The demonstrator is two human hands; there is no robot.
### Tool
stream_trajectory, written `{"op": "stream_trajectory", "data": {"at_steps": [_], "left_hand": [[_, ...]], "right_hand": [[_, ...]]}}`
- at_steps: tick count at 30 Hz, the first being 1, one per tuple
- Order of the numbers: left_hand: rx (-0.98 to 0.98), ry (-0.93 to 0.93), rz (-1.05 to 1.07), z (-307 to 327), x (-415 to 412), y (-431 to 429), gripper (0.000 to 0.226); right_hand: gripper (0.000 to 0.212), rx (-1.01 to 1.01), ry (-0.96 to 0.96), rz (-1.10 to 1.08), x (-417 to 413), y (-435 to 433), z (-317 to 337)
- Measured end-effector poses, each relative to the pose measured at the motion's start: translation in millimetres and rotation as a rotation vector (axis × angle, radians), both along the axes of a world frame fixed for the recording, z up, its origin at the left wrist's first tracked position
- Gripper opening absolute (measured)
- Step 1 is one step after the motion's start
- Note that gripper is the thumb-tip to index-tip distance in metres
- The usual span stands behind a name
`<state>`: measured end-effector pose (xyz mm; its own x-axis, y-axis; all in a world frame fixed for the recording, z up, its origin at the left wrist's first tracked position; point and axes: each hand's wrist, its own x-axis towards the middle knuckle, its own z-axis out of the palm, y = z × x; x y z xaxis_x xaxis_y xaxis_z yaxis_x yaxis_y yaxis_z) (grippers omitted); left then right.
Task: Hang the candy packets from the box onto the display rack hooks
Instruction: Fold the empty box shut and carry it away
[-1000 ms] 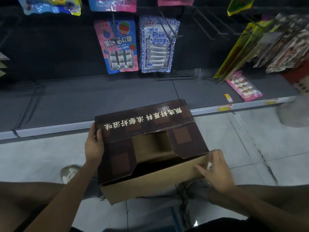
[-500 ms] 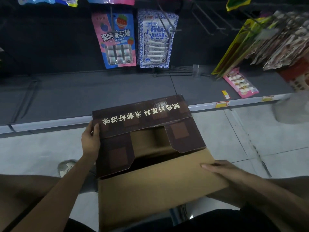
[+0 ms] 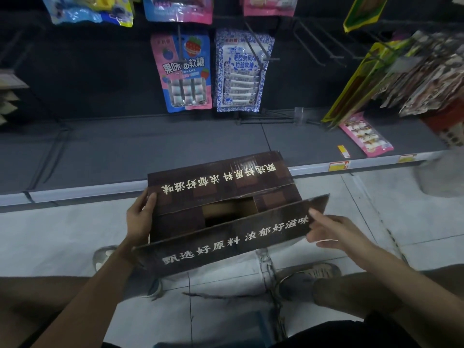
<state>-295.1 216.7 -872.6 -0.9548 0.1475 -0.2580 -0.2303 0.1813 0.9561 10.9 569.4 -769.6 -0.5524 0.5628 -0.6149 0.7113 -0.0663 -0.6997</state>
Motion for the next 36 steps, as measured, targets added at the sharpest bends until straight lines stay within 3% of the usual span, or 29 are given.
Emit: {"op": "stream_trajectory", "data": {"at_steps": [3,6,8,10,14,17,21,27,31,36], "left_hand": [[0.073,-0.085,0.038,5,1,0,0.044],[0.174,-0.207,0.056,12,-2,-2,0.047],[0.193,-0.256,0.054,12,-4,-5,0.043],[0.196,-0.326,0.042,14,-5,-8,0.037],[0.081,-0.375,0.049,25,0,-8,0.032],[-0.060,-0.148,0.114,20,21,2,0.035],[-0.406,0.058,0.105,14,51,13,0.043],[-0.701,0.178,0.050,28,66,23,0.050],[-0.861,0.194,-0.074,24,67,28,0.060],[-0.931,0.140,-0.101,18,62,36,0.064]], "right_hand": [[0.082,0.435,-0.129,0.017,-26,-3,-19],[0.075,0.697,-0.180,0.040,-53,9,-39],[0.069,0.705,-0.064,0.032,-62,17,-54],[0.076,0.666,0.066,0.077,-65,17,-67],[0.069,0.862,0.196,0.392,-67,3,-81],[0.058,0.911,0.105,0.438,-75,-4,-80],[0.043,0.940,0.017,0.371,-85,-6,-75],[0.059,0.961,-0.052,0.296,-105,0,-75],[0.076,0.917,-0.090,0.373,-115,14,-73],[0.068,0.920,-0.174,0.550,-121,11,-78]]}}
